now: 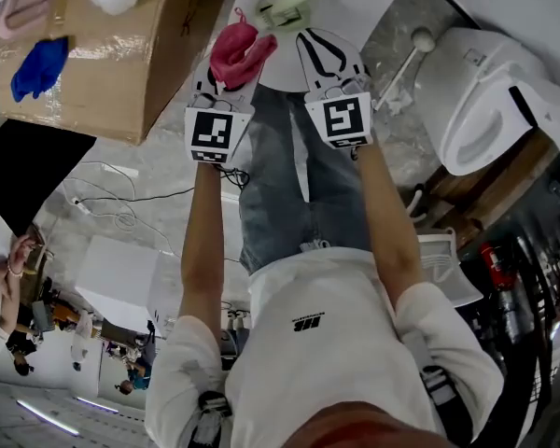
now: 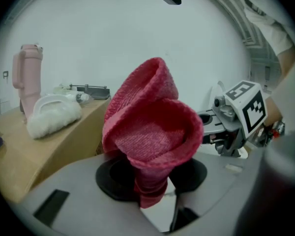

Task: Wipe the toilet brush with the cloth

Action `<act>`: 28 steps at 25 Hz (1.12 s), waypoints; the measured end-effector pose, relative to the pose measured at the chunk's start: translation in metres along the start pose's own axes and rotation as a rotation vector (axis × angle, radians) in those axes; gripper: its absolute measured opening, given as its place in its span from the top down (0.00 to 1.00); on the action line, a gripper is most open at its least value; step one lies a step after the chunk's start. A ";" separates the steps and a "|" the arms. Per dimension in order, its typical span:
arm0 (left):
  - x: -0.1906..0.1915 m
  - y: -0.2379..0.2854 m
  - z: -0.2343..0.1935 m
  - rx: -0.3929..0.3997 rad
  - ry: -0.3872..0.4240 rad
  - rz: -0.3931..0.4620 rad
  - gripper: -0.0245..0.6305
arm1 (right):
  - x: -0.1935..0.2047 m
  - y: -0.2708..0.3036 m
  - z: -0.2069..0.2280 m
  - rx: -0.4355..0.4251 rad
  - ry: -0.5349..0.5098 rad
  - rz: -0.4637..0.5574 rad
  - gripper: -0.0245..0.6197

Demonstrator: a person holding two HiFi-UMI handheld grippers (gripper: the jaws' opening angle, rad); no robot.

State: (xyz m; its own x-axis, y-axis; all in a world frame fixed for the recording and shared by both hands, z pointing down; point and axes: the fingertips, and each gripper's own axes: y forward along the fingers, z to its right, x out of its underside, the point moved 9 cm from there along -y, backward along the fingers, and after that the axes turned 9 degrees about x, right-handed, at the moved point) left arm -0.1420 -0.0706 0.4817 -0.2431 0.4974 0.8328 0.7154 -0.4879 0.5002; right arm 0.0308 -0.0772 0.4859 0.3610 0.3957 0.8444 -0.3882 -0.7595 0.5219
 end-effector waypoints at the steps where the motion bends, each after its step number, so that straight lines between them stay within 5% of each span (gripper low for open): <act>1: 0.004 0.005 -0.003 0.011 0.005 -0.005 0.73 | 0.005 0.005 -0.001 0.001 -0.002 -0.011 0.90; 9: 0.023 0.040 -0.015 0.083 0.042 -0.003 0.69 | 0.045 0.037 -0.005 -0.017 -0.044 -0.097 0.88; 28: 0.036 0.096 -0.032 0.108 0.045 0.028 0.64 | 0.079 0.090 -0.021 -0.028 -0.045 -0.107 0.82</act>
State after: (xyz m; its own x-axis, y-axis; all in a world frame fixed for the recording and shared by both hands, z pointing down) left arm -0.1032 -0.1226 0.5669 -0.2495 0.4513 0.8568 0.7878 -0.4199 0.4506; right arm 0.0068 -0.1036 0.6018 0.4390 0.4498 0.7778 -0.3691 -0.6990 0.6125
